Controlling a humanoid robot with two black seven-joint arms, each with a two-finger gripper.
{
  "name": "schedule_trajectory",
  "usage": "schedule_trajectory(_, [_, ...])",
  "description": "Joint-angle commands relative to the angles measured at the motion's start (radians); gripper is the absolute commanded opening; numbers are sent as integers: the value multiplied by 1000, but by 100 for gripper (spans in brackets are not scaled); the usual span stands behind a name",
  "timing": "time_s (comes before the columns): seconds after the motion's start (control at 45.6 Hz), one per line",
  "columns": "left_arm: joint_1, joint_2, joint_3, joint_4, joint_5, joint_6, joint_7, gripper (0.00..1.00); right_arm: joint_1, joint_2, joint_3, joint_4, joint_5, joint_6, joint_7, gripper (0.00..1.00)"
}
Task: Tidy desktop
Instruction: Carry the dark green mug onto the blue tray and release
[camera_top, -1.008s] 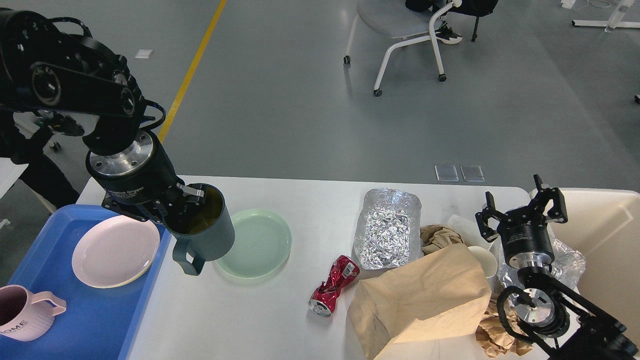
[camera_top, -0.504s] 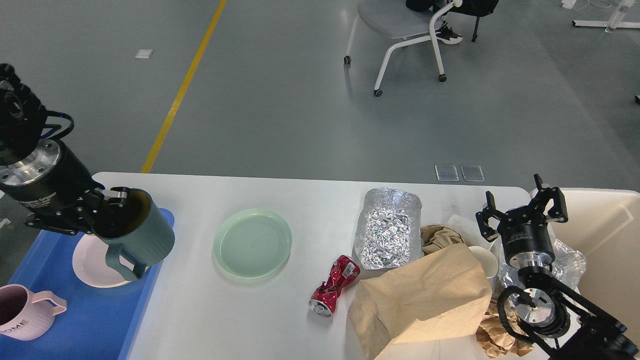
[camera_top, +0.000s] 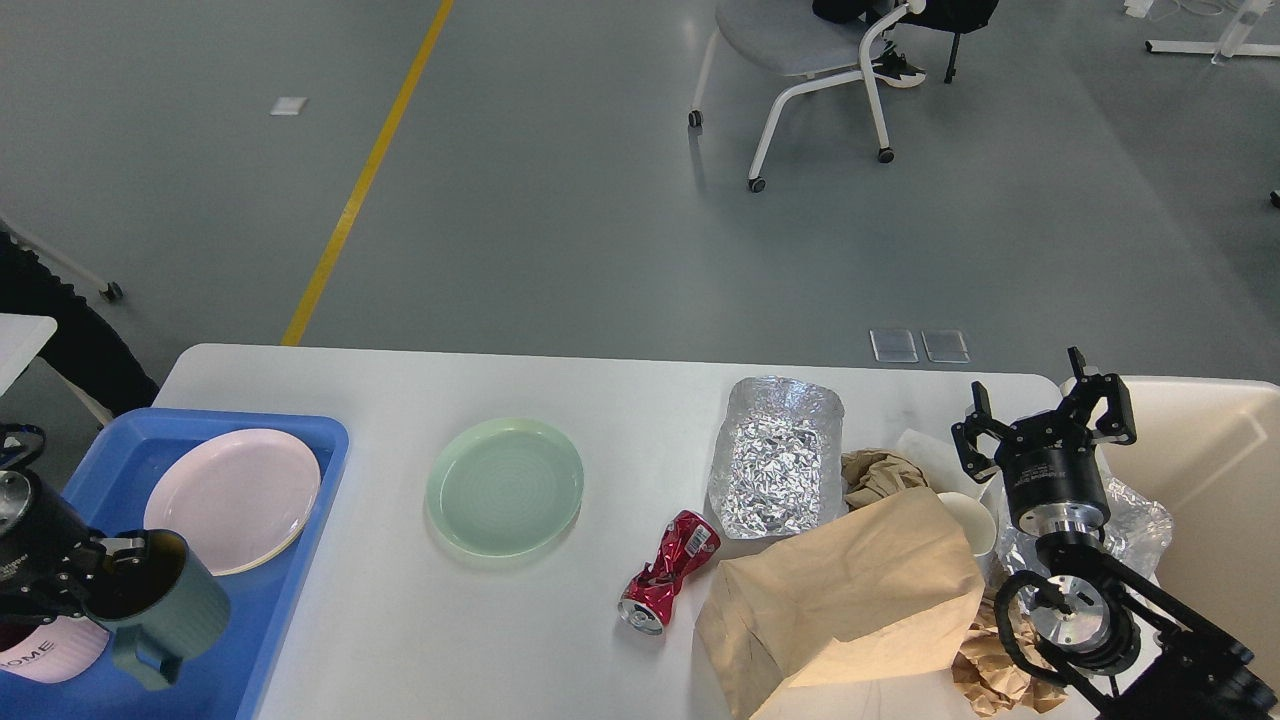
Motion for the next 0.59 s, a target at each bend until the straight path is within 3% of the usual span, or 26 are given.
schedule_trajectory(0.0, [146, -1, -80, 75, 20, 50, 6, 0, 0, 0, 0, 0, 0, 0, 0, 100])
schedule_trajectory(0.46, [177, -3, -101, 89, 17, 93, 6, 2, 0, 0, 0, 0, 0, 0, 0, 100])
schedule_trajectory(0.504, [178, -4, -101, 89, 18, 102, 8, 12, -1, 0, 0, 0, 0, -1, 0, 100])
schedule_trajectory(0.57, [178, -4, -100, 85, 7, 130, 6, 46, -1, 0, 0, 0, 0, 0, 0, 100])
